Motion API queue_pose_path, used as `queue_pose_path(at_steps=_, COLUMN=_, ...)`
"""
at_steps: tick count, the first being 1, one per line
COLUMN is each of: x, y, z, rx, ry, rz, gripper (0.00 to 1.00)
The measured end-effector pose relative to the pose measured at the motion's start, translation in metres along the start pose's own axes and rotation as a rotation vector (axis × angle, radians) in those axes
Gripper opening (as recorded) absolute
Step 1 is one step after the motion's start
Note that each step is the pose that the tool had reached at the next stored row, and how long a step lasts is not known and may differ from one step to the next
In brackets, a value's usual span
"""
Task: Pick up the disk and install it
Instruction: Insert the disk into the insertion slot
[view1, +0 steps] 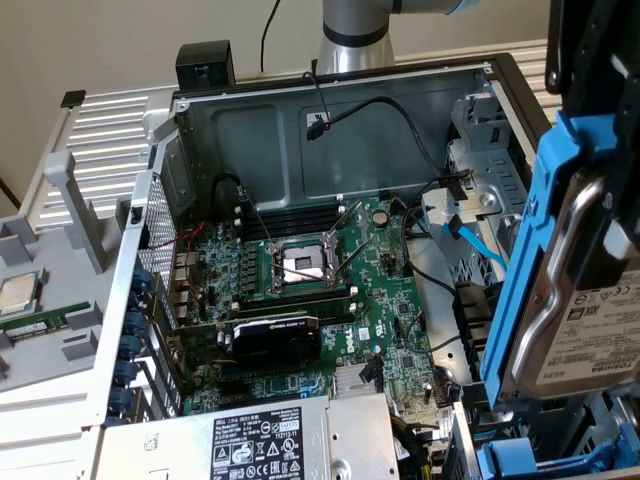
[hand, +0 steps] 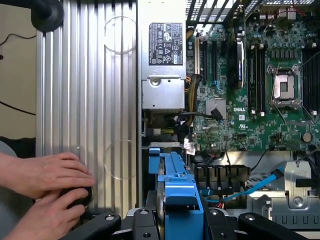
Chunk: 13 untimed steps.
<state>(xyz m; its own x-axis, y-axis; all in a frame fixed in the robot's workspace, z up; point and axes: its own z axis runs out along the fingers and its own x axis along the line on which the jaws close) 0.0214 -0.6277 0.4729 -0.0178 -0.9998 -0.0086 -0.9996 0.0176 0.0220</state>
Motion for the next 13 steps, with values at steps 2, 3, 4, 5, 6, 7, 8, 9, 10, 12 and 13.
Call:
queue_pose_path(at_steps=2, x=0.0, y=-0.0001, z=0.0023, rx=0.0009, ry=0.0, rz=0.0, gripper=0.37)
queue_pose_path(at_steps=3, x=0.0, y=-0.0002, z=0.0036, rx=0.0013, ry=0.0, rz=0.0, gripper=0.37)
queue_pose_path(at_steps=4, x=0.0, y=-0.0002, z=0.0049, rx=0.0017, ry=-0.0001, rz=0.0, gripper=0.37)
queue_pose_path(at_steps=5, x=0.0, y=-0.0002, z=0.0062, rx=0.0021, ry=-0.0001, rz=0.0, gripper=0.37)
queue_pose_path(at_steps=6, x=0.0, y=-0.0002, z=0.0073, rx=0.0024, ry=-0.0001, rz=0.0, gripper=0.37)
queue_pose_path(at_steps=7, x=0.0, y=-0.0002, z=0.0085, rx=0.0028, ry=-0.0001, rz=0.0, gripper=0.37)
queue_pose_path(at_steps=8, x=0.0, y=-0.0002, z=0.0096, rx=0.003, ry=-0.0001, rz=0.0, gripper=0.37)
queue_pose_path(at_steps=9, x=0.0, y=-0.0002, z=0.0107, rx=0.0032, ry=-0.0002, rz=0.0, gripper=0.37)
queue_pose_path(at_steps=10, x=0.0, y=-0.0003, z=0.012, rx=0.0033, ry=-0.0002, rz=0.0, gripper=0.37)
queue_pose_path(at_steps=12, x=0.0, y=-0.0003, z=0.014, rx=0.0034, ry=-0.0001, rz=0.0, gripper=0.37)
queue_pose_path(at_steps=13, x=0.0, y=-0.0003, z=0.0149, rx=0.0034, ry=-0.0002, rz=0.0, gripper=0.37)
